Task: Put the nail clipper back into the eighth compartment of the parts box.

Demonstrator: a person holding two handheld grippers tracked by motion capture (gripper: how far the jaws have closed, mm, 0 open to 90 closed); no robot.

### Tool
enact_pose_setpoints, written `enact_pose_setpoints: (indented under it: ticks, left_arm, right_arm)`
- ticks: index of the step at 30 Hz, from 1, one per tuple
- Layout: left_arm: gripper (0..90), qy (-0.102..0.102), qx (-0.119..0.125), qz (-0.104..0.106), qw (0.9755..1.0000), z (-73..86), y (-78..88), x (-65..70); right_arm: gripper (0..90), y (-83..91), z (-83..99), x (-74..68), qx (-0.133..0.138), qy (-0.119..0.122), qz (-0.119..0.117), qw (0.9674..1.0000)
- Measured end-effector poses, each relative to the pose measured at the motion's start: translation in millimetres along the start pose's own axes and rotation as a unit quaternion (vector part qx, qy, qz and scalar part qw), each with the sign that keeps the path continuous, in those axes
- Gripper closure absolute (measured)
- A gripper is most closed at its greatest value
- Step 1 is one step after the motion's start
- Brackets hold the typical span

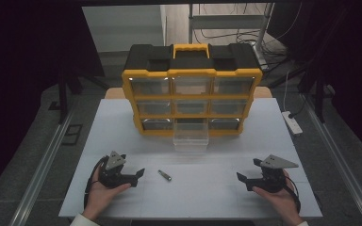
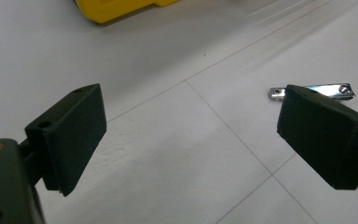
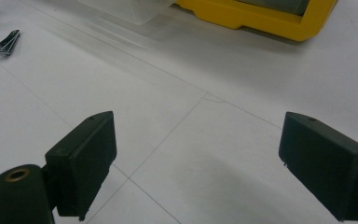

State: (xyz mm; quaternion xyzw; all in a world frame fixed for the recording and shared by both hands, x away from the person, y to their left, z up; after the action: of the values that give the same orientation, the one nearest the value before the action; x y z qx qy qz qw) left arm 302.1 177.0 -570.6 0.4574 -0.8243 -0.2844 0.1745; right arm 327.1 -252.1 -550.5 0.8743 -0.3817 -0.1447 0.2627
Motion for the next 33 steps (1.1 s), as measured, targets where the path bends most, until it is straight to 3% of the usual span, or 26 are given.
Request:
enact_pose_setpoints:
  ticks: [18, 33]
  left_arm:
    - [9.0, 0.0, -0.001, -0.005, 1.0, 2.2, 3.0, 1.0]
    - [9.0, -0.003, 0.009, 0.002, 0.9999, 1.2, 8.3, 3.8]
  right_arm:
    - [13.3, -6.1, -0.7, 0.4, -0.006, 0.001, -0.013, 0.9999]
    - [14.2, -8.6, -2.9, -4.8, -0.012, 0.004, -0.009, 0.9999]
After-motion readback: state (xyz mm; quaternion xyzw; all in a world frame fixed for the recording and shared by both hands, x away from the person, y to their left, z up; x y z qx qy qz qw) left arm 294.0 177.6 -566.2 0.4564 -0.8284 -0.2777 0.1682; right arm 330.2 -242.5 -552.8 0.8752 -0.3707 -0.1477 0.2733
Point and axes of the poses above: each handheld gripper's, and its own axes: y roughly backward along the jaws, z roughly out of its underside, x roughly to its right, the point moved 7 cm from there along -y, roughly forward along the jaws, and after that the axes turned 1 degree about -z, right-handed, at the moved point
